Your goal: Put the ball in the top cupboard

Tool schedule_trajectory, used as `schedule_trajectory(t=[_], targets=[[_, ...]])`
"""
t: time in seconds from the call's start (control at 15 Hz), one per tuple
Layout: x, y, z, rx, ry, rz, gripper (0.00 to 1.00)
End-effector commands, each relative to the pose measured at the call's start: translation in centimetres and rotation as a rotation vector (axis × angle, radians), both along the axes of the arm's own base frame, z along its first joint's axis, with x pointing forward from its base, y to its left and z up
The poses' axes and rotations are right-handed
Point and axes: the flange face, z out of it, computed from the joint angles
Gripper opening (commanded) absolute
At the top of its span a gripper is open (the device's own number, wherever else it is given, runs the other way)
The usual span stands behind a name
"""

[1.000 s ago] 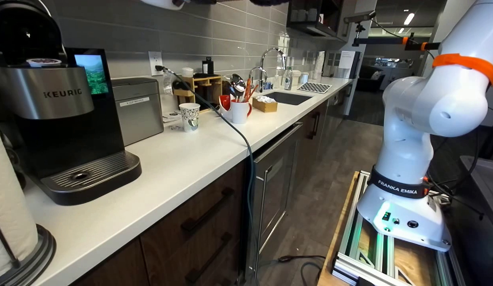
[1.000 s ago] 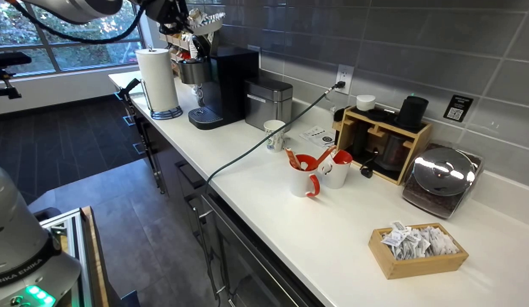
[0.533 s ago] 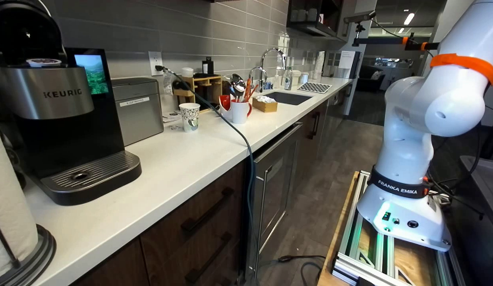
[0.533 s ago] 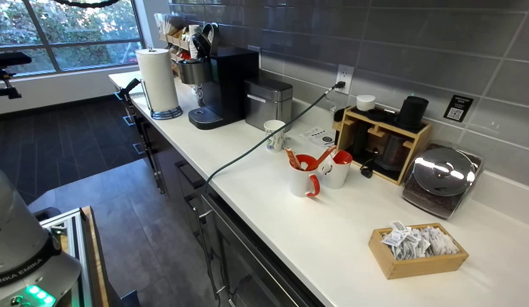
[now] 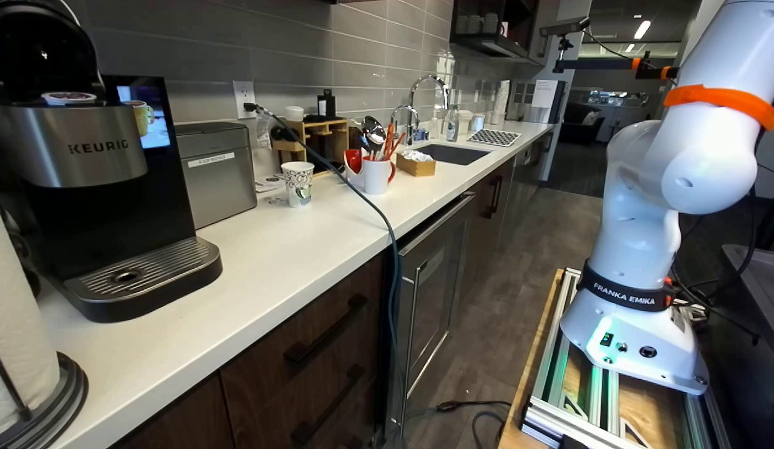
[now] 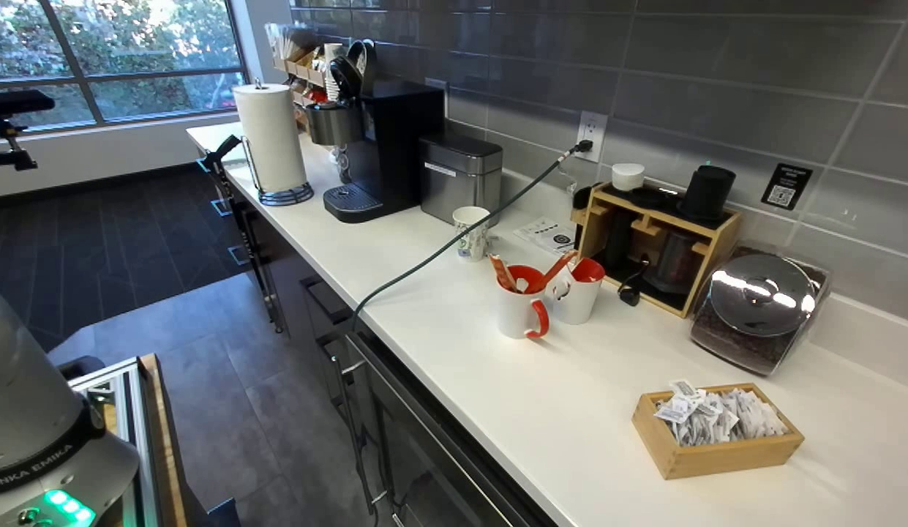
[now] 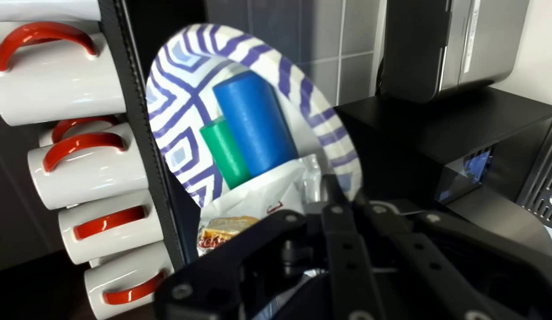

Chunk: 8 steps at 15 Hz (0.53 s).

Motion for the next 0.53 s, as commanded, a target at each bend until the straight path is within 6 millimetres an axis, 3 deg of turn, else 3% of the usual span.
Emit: schedule_trajectory(t=[0.0, 0.33, 0.4, 0.47], targets=[[-0.6, -1.8, 2.6, -0.001, -0.021, 0.005, 0.01], [-1.5, -6.5, 7.7, 0.075, -0.093, -0.067, 0.01], [-1.2, -5.0, 6.1, 0.059, -0.097, -0.045, 0.01], [-1.4, -5.6, 6.8, 0.063, -0.109, -0.056, 0.03]])
